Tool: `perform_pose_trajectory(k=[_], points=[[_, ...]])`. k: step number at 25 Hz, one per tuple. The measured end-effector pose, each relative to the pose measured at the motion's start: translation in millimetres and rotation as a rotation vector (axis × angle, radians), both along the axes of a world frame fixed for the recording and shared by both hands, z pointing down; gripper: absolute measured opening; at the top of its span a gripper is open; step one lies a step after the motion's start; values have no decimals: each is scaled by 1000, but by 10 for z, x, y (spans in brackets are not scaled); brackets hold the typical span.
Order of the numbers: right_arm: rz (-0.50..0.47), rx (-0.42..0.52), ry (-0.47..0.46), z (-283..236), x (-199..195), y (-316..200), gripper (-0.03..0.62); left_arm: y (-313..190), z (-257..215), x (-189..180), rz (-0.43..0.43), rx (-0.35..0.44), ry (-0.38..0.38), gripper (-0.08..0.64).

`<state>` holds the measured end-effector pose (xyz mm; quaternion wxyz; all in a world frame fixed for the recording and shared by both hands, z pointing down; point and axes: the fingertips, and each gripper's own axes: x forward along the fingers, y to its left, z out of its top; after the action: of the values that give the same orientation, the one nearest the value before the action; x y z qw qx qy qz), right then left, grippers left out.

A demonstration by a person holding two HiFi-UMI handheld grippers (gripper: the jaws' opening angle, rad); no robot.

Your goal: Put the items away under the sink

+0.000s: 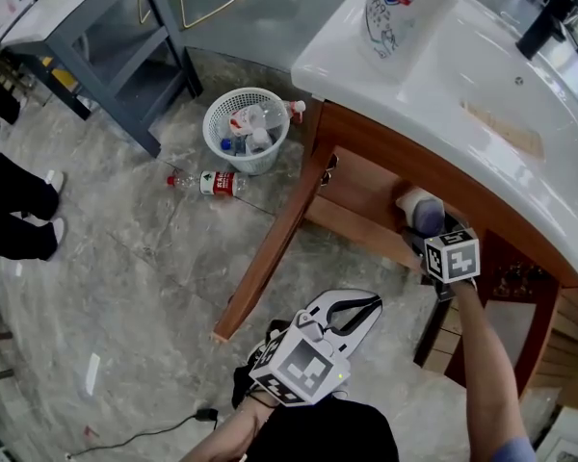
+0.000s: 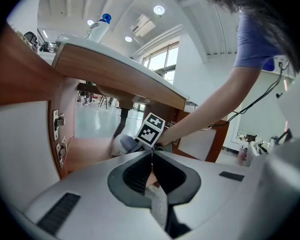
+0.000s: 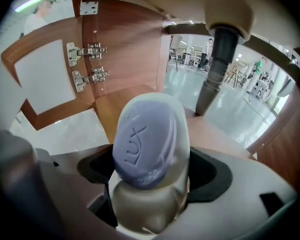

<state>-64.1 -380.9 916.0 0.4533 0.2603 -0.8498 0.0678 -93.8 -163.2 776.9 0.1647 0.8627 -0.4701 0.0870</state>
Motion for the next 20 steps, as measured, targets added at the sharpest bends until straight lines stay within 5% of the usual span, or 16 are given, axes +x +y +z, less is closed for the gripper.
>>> perform_pose_trajectory(k=[9, 13, 20], points=[[-84, 178, 190, -101, -31, -122, 440, 64, 26, 181, 27, -11, -33, 17], [-17, 192, 160, -222, 60, -46, 439, 119, -55, 193, 24, -25, -19, 17], [151, 46, 25, -496, 320, 356, 439, 228, -401, 231, 29, -54, -7, 17]])
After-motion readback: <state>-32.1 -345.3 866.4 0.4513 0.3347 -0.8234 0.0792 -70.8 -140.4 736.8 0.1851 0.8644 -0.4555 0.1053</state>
